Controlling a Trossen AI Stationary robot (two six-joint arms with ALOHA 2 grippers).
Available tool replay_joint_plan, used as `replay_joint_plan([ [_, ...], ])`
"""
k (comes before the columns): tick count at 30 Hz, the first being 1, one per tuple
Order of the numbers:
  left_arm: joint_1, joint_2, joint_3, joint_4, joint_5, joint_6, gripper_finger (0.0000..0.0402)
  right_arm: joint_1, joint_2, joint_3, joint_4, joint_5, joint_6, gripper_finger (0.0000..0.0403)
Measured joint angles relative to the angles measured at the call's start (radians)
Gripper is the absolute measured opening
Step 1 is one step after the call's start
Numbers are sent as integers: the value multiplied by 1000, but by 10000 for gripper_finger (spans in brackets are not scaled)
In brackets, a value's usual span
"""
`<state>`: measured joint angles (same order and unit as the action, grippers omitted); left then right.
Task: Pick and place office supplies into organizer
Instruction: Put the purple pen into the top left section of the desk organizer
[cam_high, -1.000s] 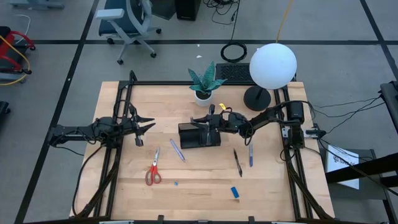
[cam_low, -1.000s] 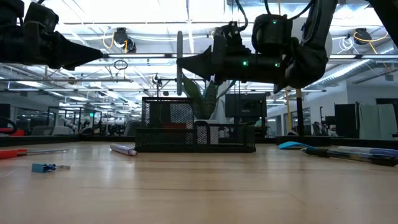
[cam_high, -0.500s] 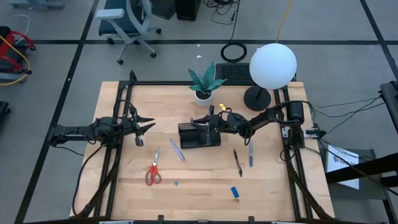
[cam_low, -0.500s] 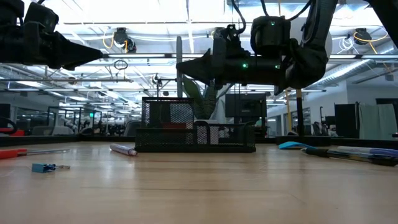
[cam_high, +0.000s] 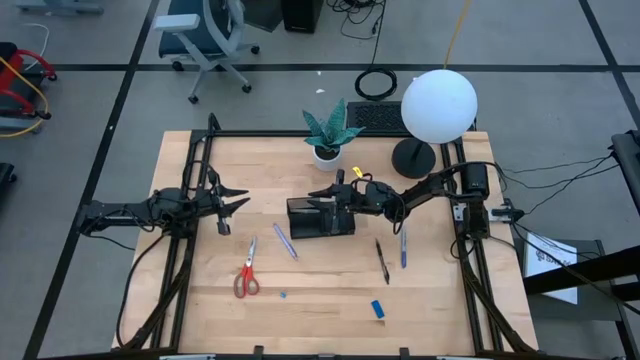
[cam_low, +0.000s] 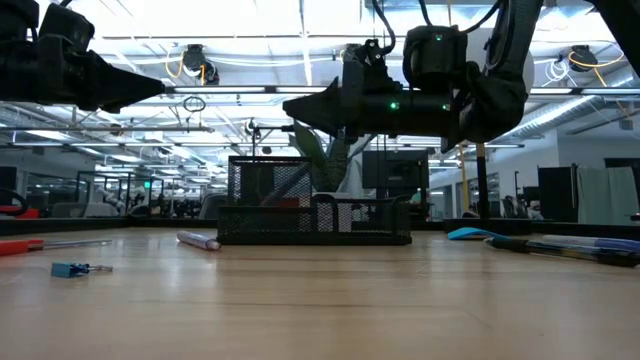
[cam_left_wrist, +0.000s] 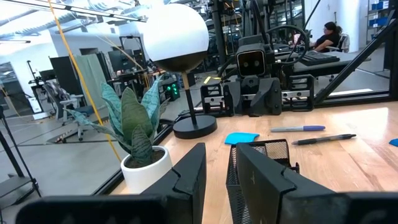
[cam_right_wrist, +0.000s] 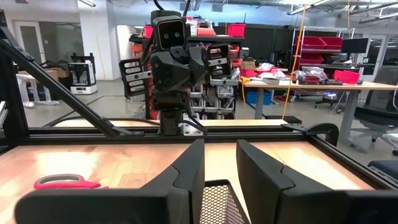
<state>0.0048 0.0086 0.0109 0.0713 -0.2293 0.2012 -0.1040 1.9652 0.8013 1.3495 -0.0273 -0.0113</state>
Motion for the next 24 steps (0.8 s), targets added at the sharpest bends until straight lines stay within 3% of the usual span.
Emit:
replay_joint_plan([
  [16,0,0,0,0,0,0,97,13,-46,0,-14,-4,25,87],
  [24,0,0,0,0,0,0,97,53,-168,0,-342,-1,-32,90],
])
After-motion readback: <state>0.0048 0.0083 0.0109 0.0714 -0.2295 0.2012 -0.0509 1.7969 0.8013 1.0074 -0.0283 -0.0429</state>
